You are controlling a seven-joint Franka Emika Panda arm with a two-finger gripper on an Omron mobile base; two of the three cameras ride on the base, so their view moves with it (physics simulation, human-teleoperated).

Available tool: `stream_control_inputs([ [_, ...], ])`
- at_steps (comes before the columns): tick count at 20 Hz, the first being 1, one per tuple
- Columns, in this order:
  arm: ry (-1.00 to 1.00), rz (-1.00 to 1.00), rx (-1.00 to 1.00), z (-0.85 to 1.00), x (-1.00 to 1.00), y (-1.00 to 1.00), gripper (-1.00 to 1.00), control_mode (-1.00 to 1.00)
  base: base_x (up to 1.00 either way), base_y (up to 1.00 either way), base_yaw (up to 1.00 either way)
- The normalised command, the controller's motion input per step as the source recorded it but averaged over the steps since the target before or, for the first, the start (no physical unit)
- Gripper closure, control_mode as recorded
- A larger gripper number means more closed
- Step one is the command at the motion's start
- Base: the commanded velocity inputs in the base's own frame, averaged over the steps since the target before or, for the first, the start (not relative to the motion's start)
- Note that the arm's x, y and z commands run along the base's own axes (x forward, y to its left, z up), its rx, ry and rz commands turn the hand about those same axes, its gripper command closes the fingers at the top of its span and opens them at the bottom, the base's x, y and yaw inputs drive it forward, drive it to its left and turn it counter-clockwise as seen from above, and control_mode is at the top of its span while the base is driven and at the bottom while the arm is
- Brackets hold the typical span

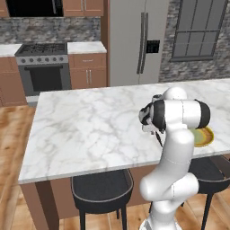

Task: Take the fork and place it on the left side of the plate. Then take the spoon and place it on the right side of the plate. Make sure they're directly next to the plate.

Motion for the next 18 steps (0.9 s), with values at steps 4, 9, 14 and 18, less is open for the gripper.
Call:
stream_control_inputs([
  [4,-0.08,0.00,0.00,0.51,-0.41,0.00,-1.00,-1.00,0.00,0.00,0.00],
  [9,-0.12,0.00,0.00,0.79,-0.39,0.08,-1.00,-1.00,0.00,0.00,0.00],
  [14,-0.11,0.02,0.00,0.77,-0.58,0.35,-1.00,-1.00,0.00,0.00,0.00],
  [18,-0.06,0.06,0.00,0.61,-0.76,0.63,-1.00,-1.00,0.00,0.00,0.00],
])
